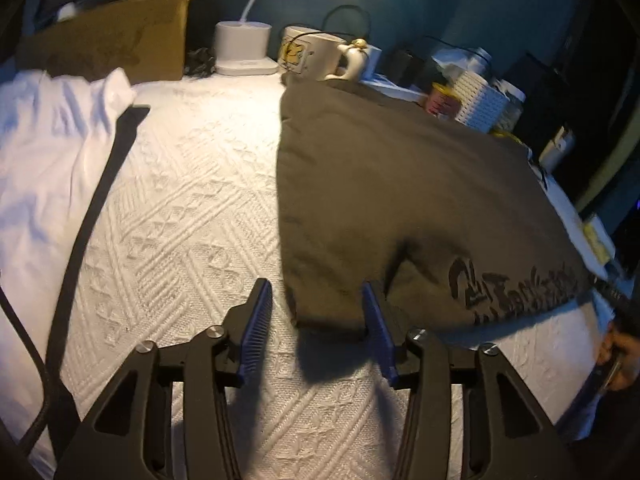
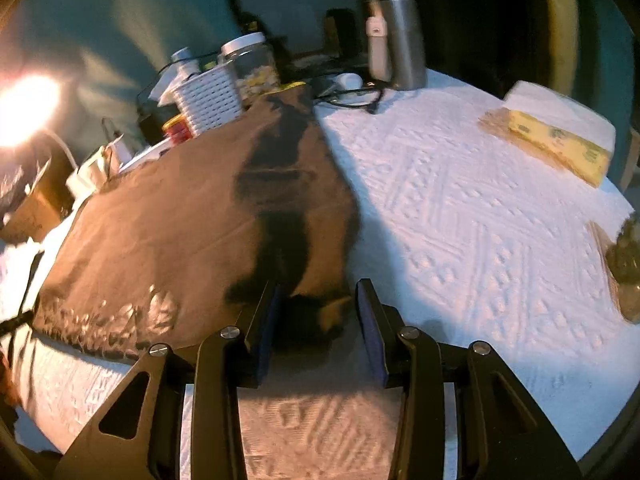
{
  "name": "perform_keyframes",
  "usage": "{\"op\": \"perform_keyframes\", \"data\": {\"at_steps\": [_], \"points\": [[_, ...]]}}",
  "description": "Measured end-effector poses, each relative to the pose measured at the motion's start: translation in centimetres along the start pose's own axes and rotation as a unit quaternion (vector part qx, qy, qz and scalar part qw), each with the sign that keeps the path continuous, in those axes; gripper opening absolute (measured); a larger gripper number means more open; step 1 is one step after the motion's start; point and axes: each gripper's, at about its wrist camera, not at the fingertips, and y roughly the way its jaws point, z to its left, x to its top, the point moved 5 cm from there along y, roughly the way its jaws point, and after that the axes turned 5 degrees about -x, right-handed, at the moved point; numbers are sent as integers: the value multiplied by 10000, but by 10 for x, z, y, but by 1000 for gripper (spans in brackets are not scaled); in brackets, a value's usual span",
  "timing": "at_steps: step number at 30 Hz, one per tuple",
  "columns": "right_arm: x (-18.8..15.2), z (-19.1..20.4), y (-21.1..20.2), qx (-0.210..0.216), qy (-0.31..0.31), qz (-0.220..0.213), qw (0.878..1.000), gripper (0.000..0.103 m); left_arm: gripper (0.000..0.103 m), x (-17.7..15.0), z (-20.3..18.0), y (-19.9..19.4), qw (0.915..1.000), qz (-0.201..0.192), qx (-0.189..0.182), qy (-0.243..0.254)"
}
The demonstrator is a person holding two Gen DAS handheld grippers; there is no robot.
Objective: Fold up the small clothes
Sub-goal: 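Pinch the folded shirt edge with both grippers and tug it straight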
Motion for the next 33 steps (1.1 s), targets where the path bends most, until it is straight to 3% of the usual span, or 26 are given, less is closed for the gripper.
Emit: {"op": "perform_keyframes", "data": {"at_steps": [1,2,5,6,7,9,13,20,33], "points": [[0,3,0,-10,-62,9,10000,22,65,-2,-5,2,9998,4,-55,166],[-1,4,1,48,-42,26,10000,16,69,-4,-10,3,9994,29,-71,334],[-3,7,1,46,-91,5,9999,10,70,-10,-22,8,9963,147,214,825],[-4,7,0,48,-92,0,9999,9,62,-10,-23,8,9961,146,211,848],[-4,8,-1,42,-114,-6,9999,9,42,-10,-23,6,9961,130,185,853],[-4,9,-3,10,-171,-25,9999,8,22,-10,-21,5,9966,168,88,797],[-2,9,-12,-22,-154,-134,9998,8,13,-15,-22,-2,9973,151,10,722],[0,11,-33,-144,-329,-298,9989,7,11,-11,-31,-30,9975,-162,-64,680],[-22,6,-68,-320,-309,-402,9982,7,11,-35,-43,-52,9952,-87,-233,949]]}}
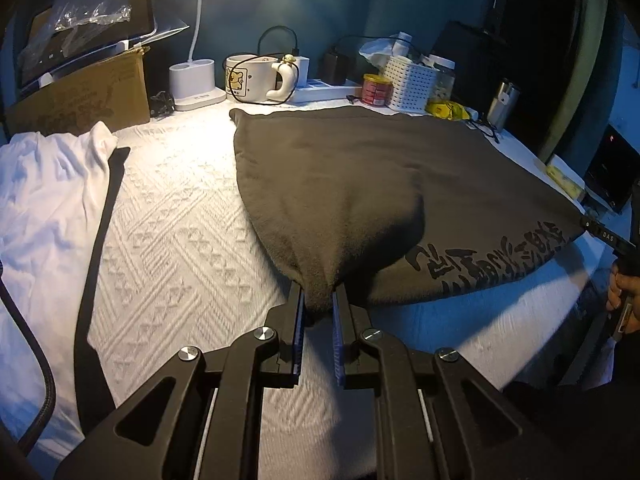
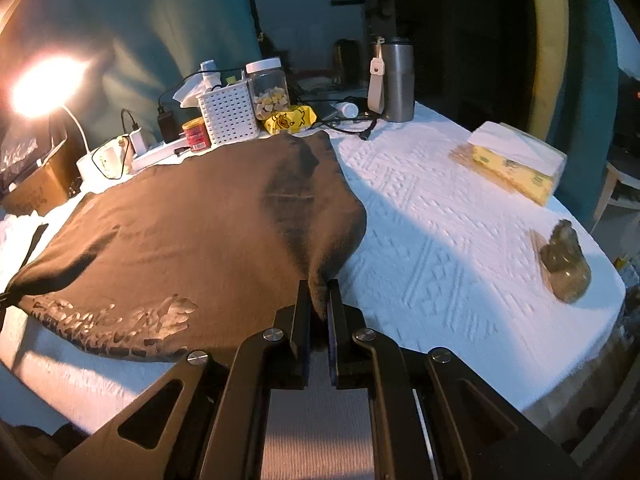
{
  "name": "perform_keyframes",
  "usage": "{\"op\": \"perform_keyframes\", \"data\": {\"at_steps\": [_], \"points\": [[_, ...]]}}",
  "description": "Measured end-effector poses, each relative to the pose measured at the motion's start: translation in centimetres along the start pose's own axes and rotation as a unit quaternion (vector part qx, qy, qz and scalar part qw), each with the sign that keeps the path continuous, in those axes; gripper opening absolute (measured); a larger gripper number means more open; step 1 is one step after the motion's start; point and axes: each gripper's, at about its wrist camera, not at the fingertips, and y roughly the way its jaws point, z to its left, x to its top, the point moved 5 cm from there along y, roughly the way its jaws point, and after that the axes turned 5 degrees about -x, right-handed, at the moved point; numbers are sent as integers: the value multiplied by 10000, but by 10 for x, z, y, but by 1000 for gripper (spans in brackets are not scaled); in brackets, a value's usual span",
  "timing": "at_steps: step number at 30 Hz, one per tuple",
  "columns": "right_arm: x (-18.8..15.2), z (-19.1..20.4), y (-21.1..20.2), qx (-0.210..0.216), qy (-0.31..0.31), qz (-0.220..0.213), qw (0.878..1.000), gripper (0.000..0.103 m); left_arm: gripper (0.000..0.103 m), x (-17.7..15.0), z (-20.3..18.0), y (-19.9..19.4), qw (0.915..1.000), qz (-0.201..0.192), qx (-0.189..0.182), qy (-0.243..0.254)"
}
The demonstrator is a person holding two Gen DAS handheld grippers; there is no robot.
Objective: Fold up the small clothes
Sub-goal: 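Pinch the folded shirt edge with both grippers and tug it straight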
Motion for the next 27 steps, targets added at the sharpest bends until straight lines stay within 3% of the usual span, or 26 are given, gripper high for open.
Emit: {"op": "perform_keyframes", "data": {"at_steps": [13,18,27], "points": [[-22,-7,-21,-164,-32,-6,9999,7,11,-28,-10,-6,9998,68,-140,-82],[-34,-8,-19,-396,-182,71,9990,7,11,-41,-11,-4,9997,140,-179,-108],[-48,-12,-9,-377,-106,198,9990,7,13,-49,-7,0,9995,71,-205,-223]]}}
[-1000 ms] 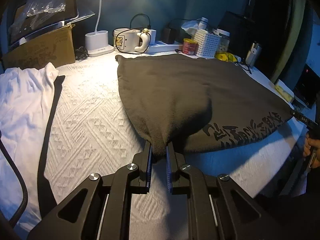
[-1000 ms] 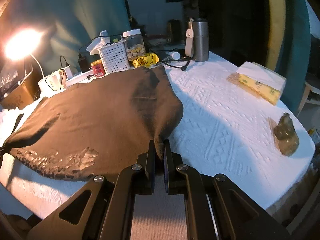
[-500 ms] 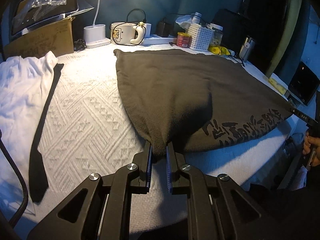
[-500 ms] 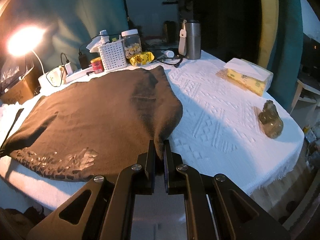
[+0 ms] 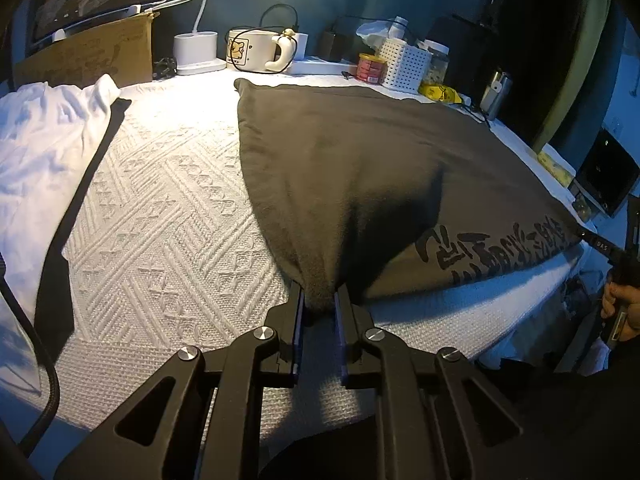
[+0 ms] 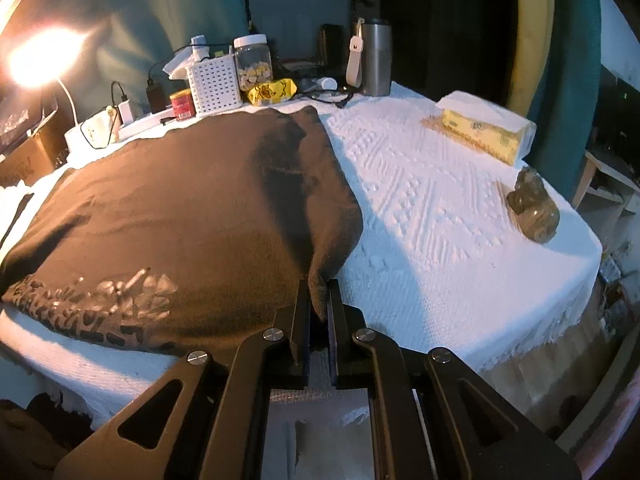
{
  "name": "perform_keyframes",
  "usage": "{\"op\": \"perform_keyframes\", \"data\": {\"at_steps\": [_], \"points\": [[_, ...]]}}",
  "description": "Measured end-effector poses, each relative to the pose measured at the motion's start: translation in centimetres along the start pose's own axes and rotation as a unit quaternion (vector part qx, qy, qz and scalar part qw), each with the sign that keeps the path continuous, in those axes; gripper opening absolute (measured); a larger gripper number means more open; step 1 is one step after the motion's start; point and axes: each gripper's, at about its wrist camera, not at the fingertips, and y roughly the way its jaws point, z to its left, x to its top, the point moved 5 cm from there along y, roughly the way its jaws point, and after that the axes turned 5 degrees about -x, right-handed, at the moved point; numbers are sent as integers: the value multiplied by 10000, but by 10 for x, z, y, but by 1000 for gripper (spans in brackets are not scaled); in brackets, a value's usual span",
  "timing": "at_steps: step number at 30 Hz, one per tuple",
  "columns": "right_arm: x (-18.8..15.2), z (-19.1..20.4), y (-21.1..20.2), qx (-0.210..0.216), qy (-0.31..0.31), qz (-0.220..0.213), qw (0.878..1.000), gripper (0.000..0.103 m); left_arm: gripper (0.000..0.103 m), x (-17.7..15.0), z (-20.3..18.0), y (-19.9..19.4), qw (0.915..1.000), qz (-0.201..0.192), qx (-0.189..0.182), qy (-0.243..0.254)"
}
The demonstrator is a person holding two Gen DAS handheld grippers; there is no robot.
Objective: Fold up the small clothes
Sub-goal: 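Pinch the folded shirt edge with both grippers and tug it straight, then open both grippers and move the right gripper to the shirt side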
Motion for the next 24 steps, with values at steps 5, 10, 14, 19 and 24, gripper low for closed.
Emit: {"op": "perform_keyframes", "data": {"at_steps": [5,10,14,19,24], "points": [[0,-2,1,36,89,-8,10000,8,34,9,8,-17,9981,-310,-351,-388],[1,-4,3,57,219,29,9997,8,69,30,17,-29,9975,-673,-62,-208],[0,-9,3,139,397,76,9991,8,69,41,37,-12,9981,-426,166,-411],[1,-9,2,114,480,148,9987,8,69,57,45,6,9987,-304,195,-372],[2,-9,-5,193,650,96,9977,37,69,71,46,24,9994,-148,105,-307]]}}
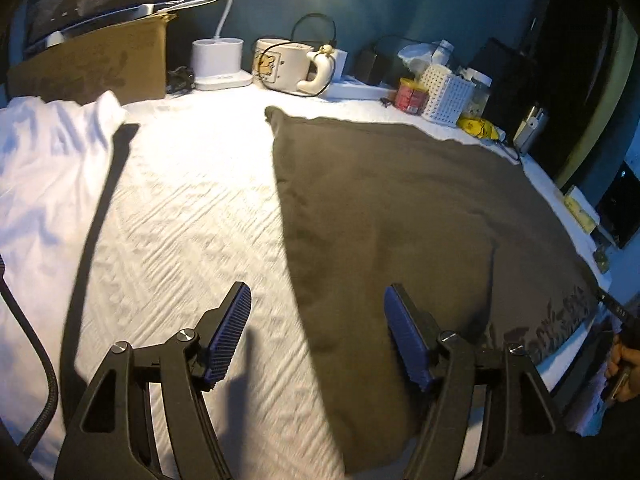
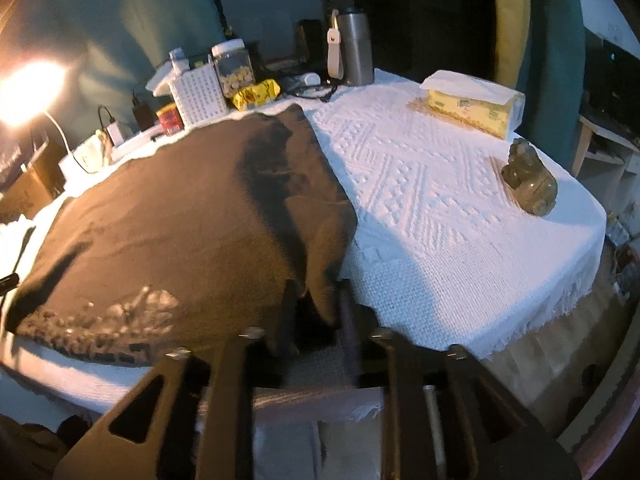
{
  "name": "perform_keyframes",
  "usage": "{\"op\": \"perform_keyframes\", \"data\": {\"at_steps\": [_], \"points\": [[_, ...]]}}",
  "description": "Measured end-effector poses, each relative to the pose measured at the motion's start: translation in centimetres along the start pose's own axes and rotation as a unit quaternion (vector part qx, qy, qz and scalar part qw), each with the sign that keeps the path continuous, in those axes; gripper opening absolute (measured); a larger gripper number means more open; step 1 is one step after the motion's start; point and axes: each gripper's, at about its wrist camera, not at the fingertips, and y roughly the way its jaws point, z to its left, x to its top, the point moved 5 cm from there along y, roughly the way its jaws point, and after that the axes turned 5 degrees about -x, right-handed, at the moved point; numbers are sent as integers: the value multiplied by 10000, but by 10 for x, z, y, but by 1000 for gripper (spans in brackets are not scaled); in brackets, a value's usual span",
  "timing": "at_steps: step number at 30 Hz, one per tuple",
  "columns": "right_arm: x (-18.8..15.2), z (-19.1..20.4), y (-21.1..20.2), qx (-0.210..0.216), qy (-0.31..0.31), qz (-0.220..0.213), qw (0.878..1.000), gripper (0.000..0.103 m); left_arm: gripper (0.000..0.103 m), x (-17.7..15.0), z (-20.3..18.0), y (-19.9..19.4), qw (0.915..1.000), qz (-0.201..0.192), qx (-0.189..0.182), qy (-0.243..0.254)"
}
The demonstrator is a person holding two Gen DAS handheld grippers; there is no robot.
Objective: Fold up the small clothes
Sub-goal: 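Open both grippers and move the right gripper to the shirt side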
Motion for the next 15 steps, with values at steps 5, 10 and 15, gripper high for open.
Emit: {"op": "perform_keyframes", "data": {"at_steps": [5,10,15], "points": [[1,-3,-7,-47,353,82,9993,56,69,13,-5,3,9996,-138,51,237],[-5,10,-9,-28,502,303,9983,56,69,23,-3,5,9994,-232,46,236],[-13,12,-14,-51,818,430,9957,64,69,26,-1,2,9992,-300,37,265]]}}
